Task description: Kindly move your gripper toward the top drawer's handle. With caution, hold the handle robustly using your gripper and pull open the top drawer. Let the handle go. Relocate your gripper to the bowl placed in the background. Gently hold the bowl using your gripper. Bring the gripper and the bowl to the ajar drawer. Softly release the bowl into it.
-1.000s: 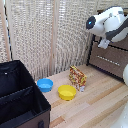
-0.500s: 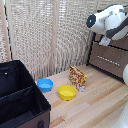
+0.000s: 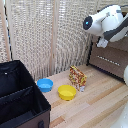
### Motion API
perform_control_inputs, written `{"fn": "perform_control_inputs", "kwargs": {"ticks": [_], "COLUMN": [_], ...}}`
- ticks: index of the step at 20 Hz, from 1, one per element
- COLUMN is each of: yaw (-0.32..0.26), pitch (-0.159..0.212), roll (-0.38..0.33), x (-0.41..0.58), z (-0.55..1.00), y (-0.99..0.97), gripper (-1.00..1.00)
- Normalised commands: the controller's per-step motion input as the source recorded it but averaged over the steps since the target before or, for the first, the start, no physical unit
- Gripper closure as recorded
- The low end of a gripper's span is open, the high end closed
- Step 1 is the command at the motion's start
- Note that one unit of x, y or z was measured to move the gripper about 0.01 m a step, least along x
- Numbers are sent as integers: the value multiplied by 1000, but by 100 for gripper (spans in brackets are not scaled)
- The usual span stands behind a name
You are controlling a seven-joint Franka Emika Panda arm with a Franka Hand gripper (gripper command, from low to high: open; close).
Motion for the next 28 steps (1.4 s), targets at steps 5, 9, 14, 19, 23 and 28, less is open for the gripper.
{"fn": "perform_control_inputs", "kwargs": {"ticks": [5, 9, 14, 19, 23, 28], "yaw": [81, 51, 0, 33, 54, 58], "pitch": [136, 76, 6, 10, 0, 0], "roll": [-20, -67, -100, -100, -33, 0], "x": [5, 1, 0, 15, 11, 0], "z": [280, 296, 387, 161, 0, -23], "y": [750, 720, 810, 422, 69, 45], "gripper": [100, 100, 100, -100, -100, -100]}}
